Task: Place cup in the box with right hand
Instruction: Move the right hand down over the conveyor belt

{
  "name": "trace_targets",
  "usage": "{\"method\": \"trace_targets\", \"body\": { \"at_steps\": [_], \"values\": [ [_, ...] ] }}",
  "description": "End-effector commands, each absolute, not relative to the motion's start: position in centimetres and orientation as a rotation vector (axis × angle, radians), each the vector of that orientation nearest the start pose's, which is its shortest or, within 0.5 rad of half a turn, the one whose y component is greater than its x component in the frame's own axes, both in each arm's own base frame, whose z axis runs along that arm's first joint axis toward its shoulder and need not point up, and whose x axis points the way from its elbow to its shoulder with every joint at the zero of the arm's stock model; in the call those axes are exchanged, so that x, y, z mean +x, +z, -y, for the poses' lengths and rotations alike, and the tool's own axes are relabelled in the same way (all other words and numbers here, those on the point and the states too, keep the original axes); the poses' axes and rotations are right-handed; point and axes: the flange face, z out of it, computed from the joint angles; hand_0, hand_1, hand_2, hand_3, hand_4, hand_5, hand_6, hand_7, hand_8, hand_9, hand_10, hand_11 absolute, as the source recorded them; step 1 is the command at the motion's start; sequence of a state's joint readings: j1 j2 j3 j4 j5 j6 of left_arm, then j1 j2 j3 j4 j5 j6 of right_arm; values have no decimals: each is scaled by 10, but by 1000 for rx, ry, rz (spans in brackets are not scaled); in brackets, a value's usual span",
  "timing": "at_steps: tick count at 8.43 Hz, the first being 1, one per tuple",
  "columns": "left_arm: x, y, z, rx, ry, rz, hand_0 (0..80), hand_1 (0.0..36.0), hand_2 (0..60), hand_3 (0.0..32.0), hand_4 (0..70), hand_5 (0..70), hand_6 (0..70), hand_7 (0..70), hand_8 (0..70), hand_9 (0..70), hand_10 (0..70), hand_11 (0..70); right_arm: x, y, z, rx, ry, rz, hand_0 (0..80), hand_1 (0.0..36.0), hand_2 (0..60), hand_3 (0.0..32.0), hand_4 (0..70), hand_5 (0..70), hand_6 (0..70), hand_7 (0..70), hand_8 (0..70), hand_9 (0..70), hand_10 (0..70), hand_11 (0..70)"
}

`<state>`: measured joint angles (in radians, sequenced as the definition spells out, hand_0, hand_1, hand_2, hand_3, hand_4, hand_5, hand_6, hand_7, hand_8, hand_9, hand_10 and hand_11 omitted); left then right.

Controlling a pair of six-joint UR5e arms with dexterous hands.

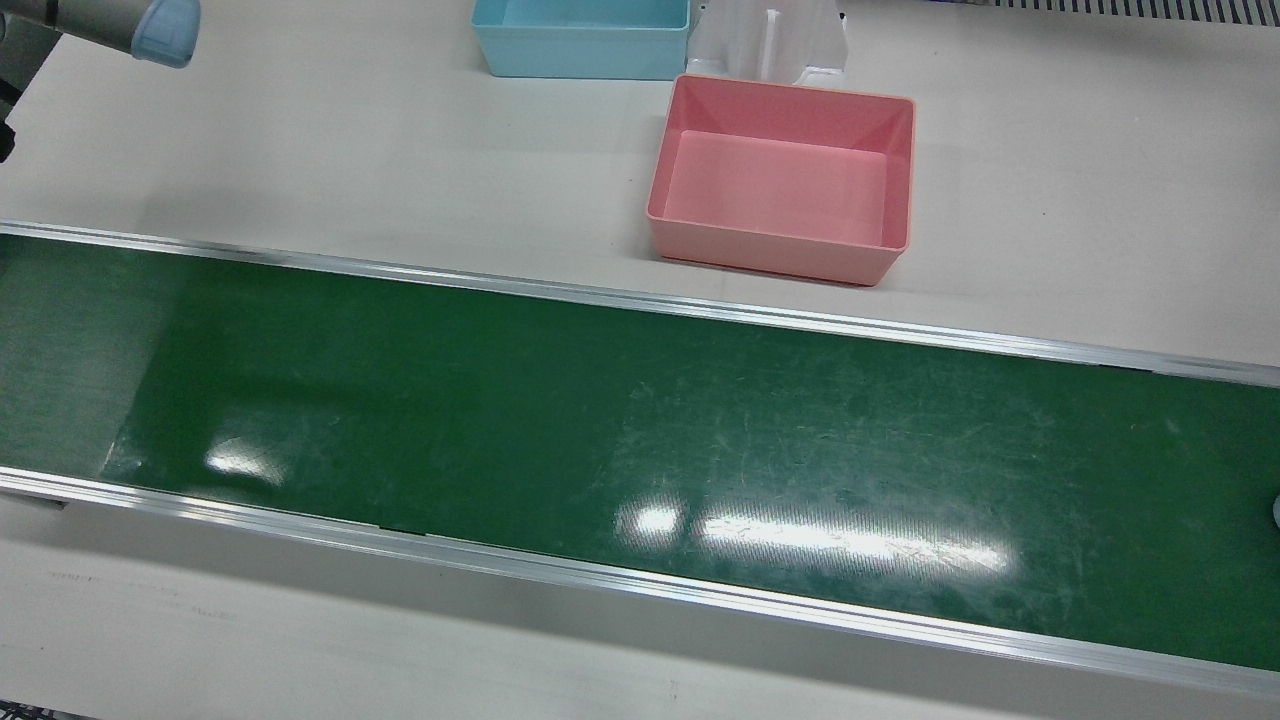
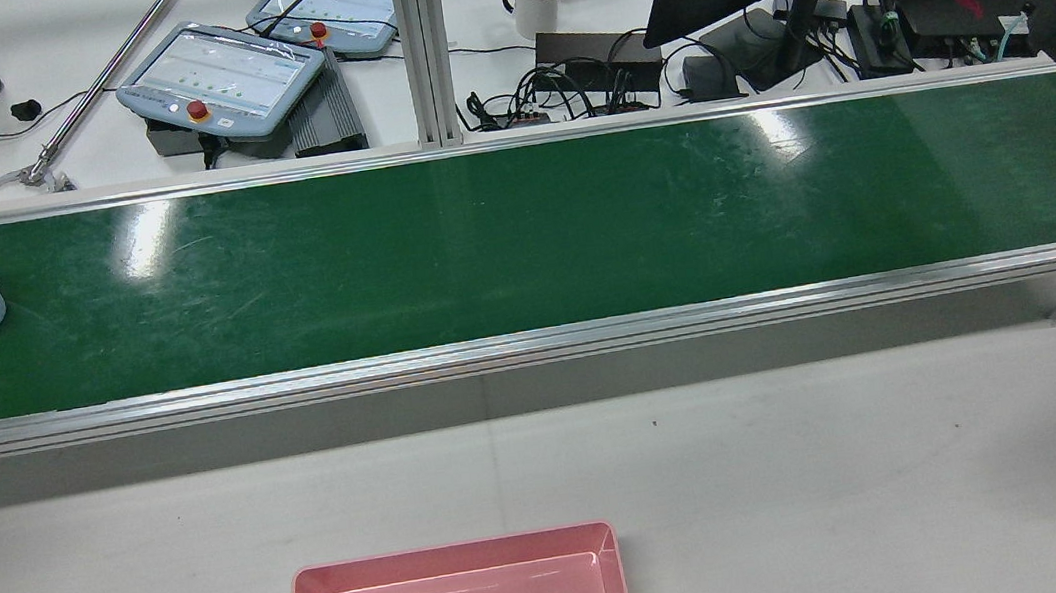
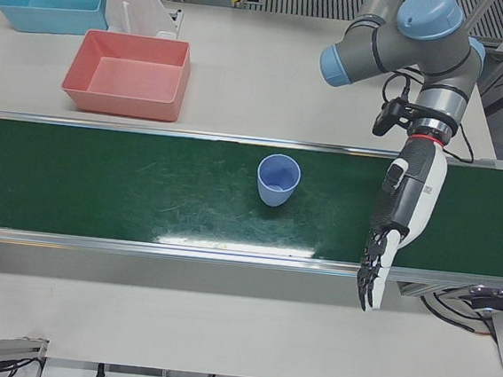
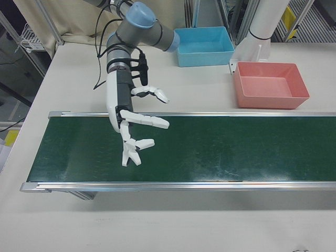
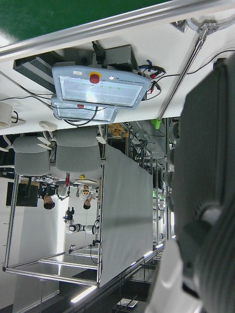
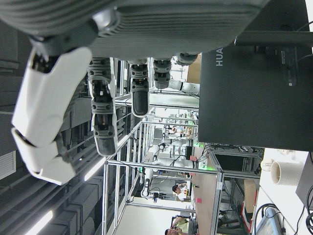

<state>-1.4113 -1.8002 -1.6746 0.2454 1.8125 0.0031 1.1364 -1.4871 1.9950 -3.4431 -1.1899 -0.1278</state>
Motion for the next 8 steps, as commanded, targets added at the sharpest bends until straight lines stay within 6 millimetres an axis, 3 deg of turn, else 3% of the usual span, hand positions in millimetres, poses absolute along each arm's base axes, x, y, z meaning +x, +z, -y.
{"method": "trace_targets", "body": {
  "at_steps": [1, 2, 3, 4, 6, 8],
  "values": [
    [-17, 540, 582, -398, -1907, -2087, 0, 0, 0, 0, 0, 0, 0, 0, 0, 0, 0, 0, -136, 418, 499, -36, -2060, -2478, 434, 222, 569, 0, 289, 27, 108, 506, 33, 136, 0, 0],
    [-17, 540, 582, -398, -1907, -2087, 0, 0, 0, 0, 0, 0, 0, 0, 0, 0, 0, 0, -162, 412, 505, -77, -2066, -2485, 434, 219, 560, 0, 295, 26, 112, 529, 33, 141, 0, 3],
    [-17, 540, 582, -398, -1907, -2087, 0, 0, 0, 0, 0, 0, 0, 0, 0, 0, 0, 0, -191, 410, 516, -99, -2080, -2478, 444, 230, 569, 0, 253, 32, 107, 494, 30, 129, 4, 17],
    [-17, 539, 583, -398, -1907, -2087, 0, 0, 0, 0, 0, 0, 0, 0, 0, 0, 0, 0, -219, 404, 531, -112, -2088, -2466, 450, 237, 581, 0, 255, 33, 108, 498, 27, 126, 6, 20],
    [-16, 538, 583, -401, -1906, -2085, 0, 0, 0, 0, 0, 0, 0, 0, 0, 0, 0, 0, -259, 376, 573, -113, -2078, -2465, 464, 252, 582, 0, 304, 36, 123, 576, 31, 145, 8, 23],
    [-17, 538, 583, -400, -1905, -2087, 0, 0, 0, 0, 0, 0, 0, 0, 0, 0, 0, 0, -276, 358, 566, -70, -2079, -2484, 472, 267, 586, 0, 279, 38, 118, 553, 15, 118, 0, 8]
  ]
}}
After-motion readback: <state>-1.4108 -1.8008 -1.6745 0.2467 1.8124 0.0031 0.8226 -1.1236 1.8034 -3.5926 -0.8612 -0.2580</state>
